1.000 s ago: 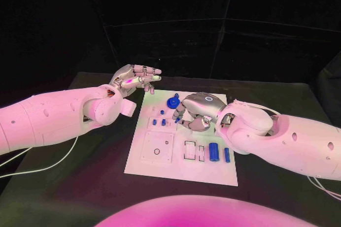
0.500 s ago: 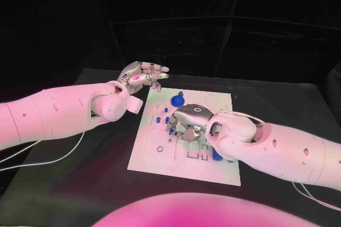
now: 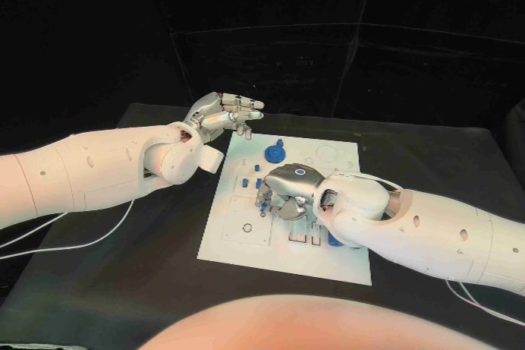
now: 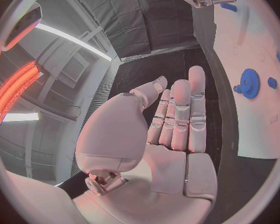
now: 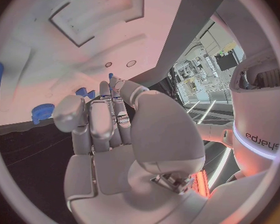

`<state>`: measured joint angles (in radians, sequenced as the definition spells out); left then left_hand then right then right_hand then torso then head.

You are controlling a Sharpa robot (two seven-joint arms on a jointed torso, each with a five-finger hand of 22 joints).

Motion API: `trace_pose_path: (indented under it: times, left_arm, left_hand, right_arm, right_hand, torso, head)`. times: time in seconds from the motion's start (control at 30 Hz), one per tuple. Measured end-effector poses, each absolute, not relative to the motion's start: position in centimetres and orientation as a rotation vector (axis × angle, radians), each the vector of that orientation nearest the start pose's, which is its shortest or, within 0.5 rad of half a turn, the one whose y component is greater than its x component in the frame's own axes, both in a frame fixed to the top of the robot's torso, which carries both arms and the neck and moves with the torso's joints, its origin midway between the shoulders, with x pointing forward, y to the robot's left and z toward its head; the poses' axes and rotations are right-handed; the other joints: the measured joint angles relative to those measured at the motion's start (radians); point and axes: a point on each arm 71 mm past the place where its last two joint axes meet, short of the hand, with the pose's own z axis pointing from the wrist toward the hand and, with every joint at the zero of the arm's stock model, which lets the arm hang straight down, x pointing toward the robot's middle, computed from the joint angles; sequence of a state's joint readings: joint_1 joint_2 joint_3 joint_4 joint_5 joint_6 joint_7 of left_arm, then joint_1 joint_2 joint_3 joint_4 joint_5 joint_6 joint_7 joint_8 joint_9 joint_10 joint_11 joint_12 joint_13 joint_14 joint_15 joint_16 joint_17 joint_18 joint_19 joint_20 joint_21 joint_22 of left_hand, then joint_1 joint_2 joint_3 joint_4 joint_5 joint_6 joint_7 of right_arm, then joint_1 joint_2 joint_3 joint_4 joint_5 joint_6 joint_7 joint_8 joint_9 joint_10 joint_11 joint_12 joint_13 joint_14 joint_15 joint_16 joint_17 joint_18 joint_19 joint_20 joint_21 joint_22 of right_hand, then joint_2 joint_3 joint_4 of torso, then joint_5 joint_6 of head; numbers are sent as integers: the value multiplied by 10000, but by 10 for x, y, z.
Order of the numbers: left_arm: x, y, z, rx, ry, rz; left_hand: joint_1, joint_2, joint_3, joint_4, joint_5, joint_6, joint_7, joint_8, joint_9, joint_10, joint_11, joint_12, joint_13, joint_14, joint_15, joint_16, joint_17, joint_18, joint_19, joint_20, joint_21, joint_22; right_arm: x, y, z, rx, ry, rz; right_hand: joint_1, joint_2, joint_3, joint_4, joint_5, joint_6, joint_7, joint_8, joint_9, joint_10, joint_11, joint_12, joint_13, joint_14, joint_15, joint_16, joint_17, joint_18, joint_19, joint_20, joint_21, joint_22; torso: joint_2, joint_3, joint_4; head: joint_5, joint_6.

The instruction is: Assemble the parts on the task board

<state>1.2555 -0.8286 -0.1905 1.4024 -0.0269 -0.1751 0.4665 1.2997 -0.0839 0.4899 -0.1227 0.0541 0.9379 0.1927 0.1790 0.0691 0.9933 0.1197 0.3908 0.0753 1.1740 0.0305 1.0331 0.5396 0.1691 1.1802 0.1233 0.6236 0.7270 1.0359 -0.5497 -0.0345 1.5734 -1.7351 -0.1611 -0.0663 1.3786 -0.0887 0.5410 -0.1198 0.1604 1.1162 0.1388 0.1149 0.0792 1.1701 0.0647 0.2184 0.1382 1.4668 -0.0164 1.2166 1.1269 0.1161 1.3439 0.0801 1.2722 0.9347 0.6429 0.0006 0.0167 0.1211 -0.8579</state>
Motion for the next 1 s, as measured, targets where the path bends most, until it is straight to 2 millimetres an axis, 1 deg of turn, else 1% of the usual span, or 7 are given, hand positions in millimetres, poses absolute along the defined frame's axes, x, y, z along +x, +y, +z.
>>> trace_pose_path:
  times: [0.27,0.33,1.0]
  left_arm:
    - [499,234,-206,-10146,14965,-15366]
    - [499,234,-206,-10146,14967,-15367]
    - [499,234,-206,-10152,14984,-15360]
  left_hand:
    - [0,0,0,0,0,0,0,0,-10,0,0,0,-1,0,0,0,-16,0,0,0,0,-10]
    - [0,0,0,0,0,0,0,0,-10,0,0,0,0,0,0,0,-16,-1,0,0,0,-9]
    - [0,0,0,0,0,0,0,0,-8,0,0,0,0,0,0,0,-15,-1,0,0,0,-7]
  right_arm:
    - [405,-32,-245,-6509,17355,9101]
    - [405,-31,-245,-6550,17392,9058]
    - [404,-27,-254,-6890,17663,8845]
  right_hand:
    - [-37,36,0,0,0,-1,-1,-1,-4,0,0,0,0,0,0,0,0,2,0,0,0,-1]
    - [-80,-6,0,0,0,-1,-1,-1,0,0,0,0,0,0,0,0,0,1,0,0,0,-1]
    - [-79,-7,-1,0,-1,-5,-5,-1,-4,0,0,-36,-10,0,0,0,-7,2,0,0,39,6]
  torso:
    - [-5,-3,0]
    - [-5,-5,0]
    - [-4,-6,0]
  head:
    - [16,-26]
    - [16,-30]
    - [43,-98]
